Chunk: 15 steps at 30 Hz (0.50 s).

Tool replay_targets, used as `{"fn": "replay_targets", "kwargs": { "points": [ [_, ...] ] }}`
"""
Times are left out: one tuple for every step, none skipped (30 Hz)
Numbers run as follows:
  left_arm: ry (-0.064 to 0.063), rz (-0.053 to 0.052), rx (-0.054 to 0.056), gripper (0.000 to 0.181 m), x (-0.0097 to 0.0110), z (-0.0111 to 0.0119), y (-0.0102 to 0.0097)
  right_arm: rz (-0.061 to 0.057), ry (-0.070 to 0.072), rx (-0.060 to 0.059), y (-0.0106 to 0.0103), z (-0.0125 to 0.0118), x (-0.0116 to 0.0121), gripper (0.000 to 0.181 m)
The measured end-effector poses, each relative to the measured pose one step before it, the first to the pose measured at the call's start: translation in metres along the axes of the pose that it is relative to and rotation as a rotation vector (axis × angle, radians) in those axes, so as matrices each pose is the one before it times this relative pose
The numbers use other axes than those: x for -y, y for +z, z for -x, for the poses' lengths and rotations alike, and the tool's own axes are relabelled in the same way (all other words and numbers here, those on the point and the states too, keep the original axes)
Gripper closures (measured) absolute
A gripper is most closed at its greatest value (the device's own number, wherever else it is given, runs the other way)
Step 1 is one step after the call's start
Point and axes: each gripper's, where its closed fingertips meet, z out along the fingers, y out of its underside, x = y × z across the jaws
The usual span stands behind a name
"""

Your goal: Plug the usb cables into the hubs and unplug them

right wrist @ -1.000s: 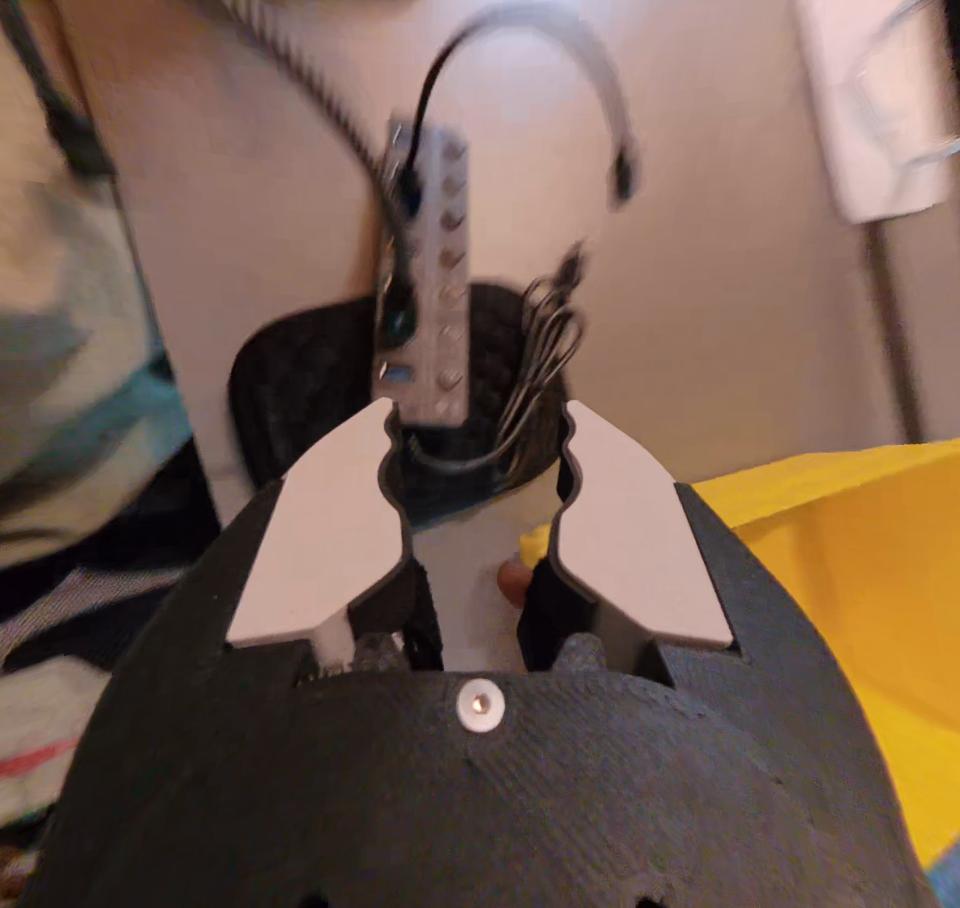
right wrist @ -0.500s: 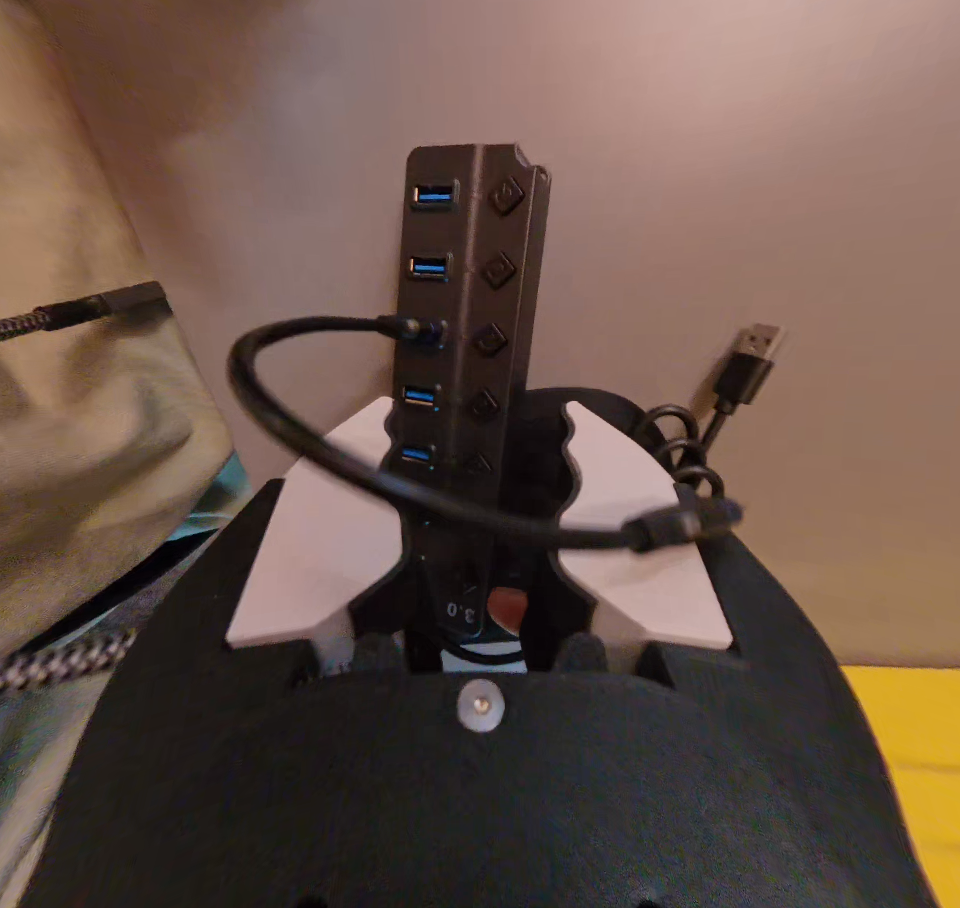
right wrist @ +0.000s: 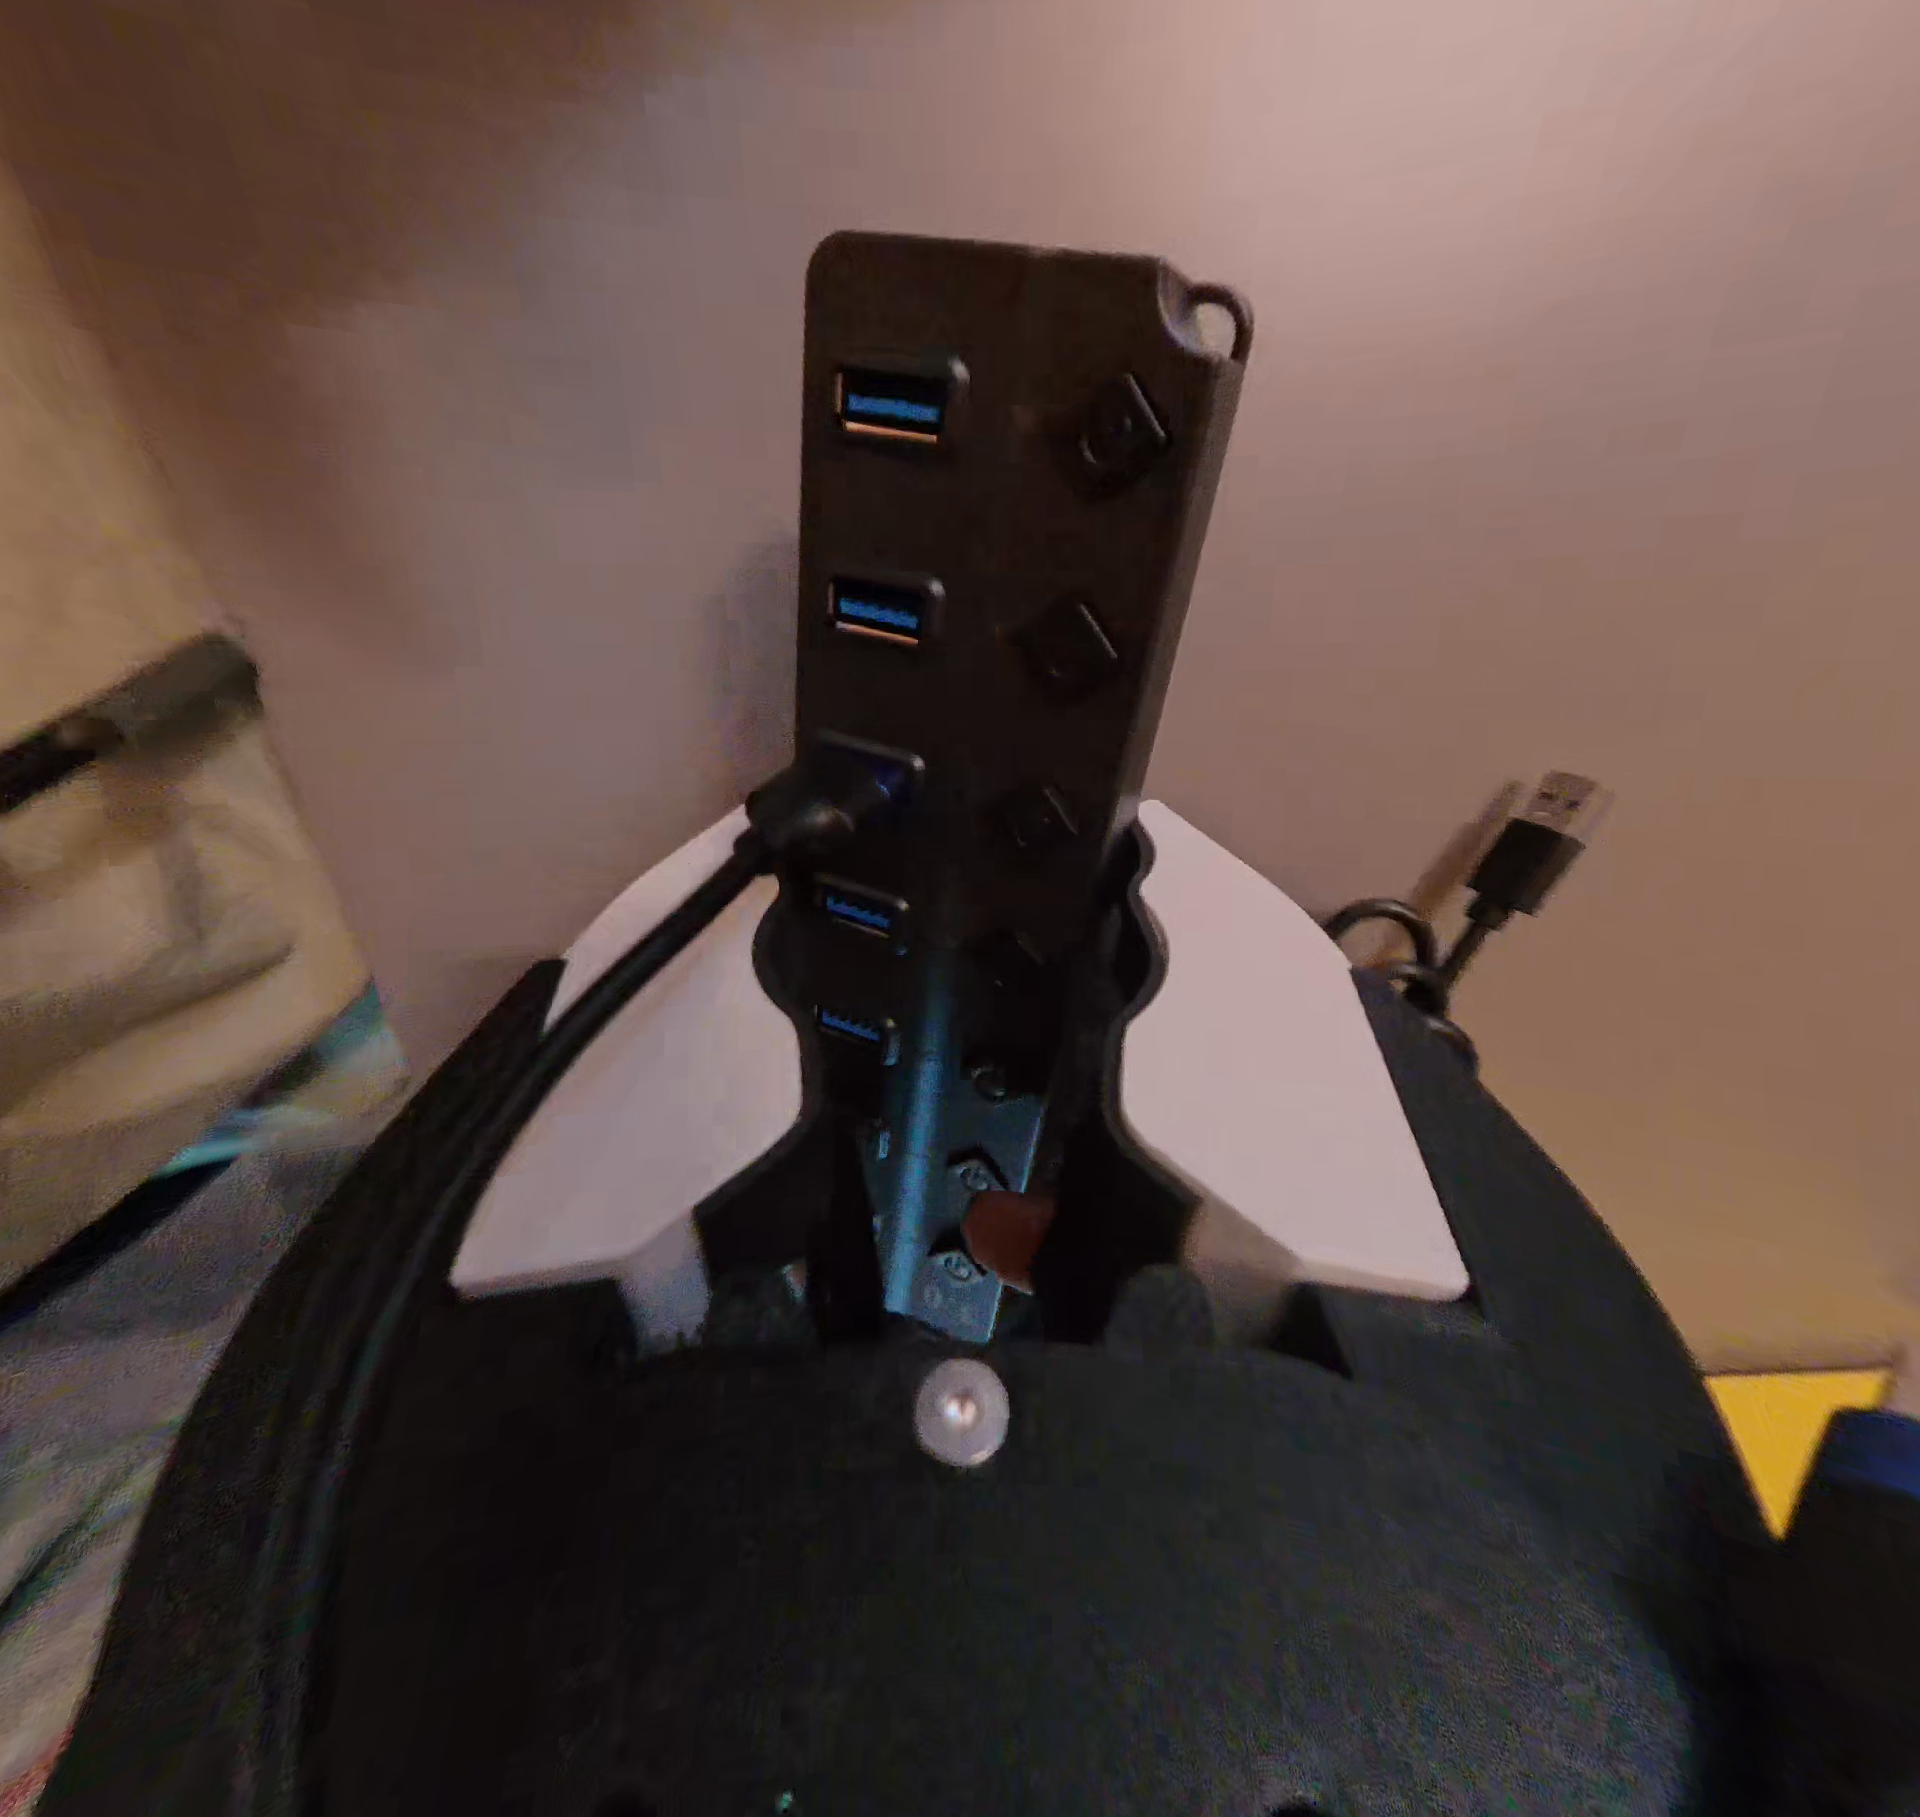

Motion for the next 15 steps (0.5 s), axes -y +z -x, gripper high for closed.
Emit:
{"fn": "replay_targets", "kwargs": {
  "points": [
    [0.0007, -0.0021, 0.0033, 0.125, 0.00038, 0.00051, -0.00015, -0.0666, 0.007, -0.0408, -0.01103, -0.00588, 0.00627, 0.122],
    [0.0027, -0.0018, 0.0066, 0.125, 0.00052, 0.00095, -0.00029, -0.0696, 0.0055, -0.0442, -0.01306, -0.00735, 0.0069, 0.122],
    [0.0039, -0.0031, 0.0106, 0.126, 0.00062, 0.00158, -0.00033, -0.0702, 0.009, -0.0472, -0.01482, -0.00896, 0.00739, 0.122],
    [0.0032, -0.0045, 0.0124, 0.126, 0.0008, 0.00188, -0.00053, -0.072, 0.0148, -0.0525, -0.01633, -0.01127, 0.00815, 0.122],
    [0.0005, -0.0047, 0.0125, 0.126, 0.00091, 0.00199, -0.00058, -0.075, 0.0196, -0.0554, -0.01765, -0.01314, 0.00926, 0.122],
    [-0.0012, -0.0066, 0.011, 0.126, 0.00124, 0.00196, -0.0005, -0.0752, 0.0251, -0.0553, -0.0184, -0.01486, 0.01009, 0.122],
    [-0.0028, -0.008, 0.0104, 0.126, 0.00142, 0.00177, -0.00064, -0.0727, 0.0269, -0.0573, -0.01882, -0.01625, 0.01112, 0.122],
    [-0.004, -0.0073, 0.0103, 0.126, 0.00128, 0.00199, -0.00066, -0.068, 0.0256, -0.0611, -0.01886, -0.01784, 0.01172, 0.122],
    [-0.0053, -0.0044, 0.0111, 0.127, 0.00086, 0.00206, -0.00048, -0.0573, 0.0215, -0.0614, -0.0181, -0.01863, 0.01147, 0.122],
    [-0.006, -0.0014, 0.01, 0.127, 0.00033, 0.00192, -0.00035, -0.0493, 0.0175, -0.0647, -0.01713, -0.01977, 0.01111, 0.122],
    [-0.0062, -0.0002, 0.007, 0.127, 0.0002, 0.00143, -0.00022, -0.0462, 0.017, -0.0697, -0.01567, -0.02118, 0.0112, 0.122],
    [-0.0052, -0.0001, 0.0029, 0.127, 0.00005, 0.00059, -0.00001, -0.0433, 0.017, -0.0715, -0.01415, -0.02204, 0.01078, 0.122],
    [-0.0021, 0.001, -0.0009, 0.127, -0.00024, -0.00005, 0.00013, -0.0431, 0.0171, -0.0739, -0.0124, -0.02275, 0.01068, 0.123],
    [0.0023, 0.0051, -0.0012, 0.127, -0.00088, -0.00046, 0.00026, -0.0425, 0.0147, -0.0769, -0.01046, -0.02319, 0.01035, 0.122],
    [0.0092, 0.0091, 0.0, 0.127, -0.00163, -0.00045, 0.00048, -0.0393, 0.0075, -0.0793, -0.00853, -0.02323, 0.00949, 0.122]
  ]
}}
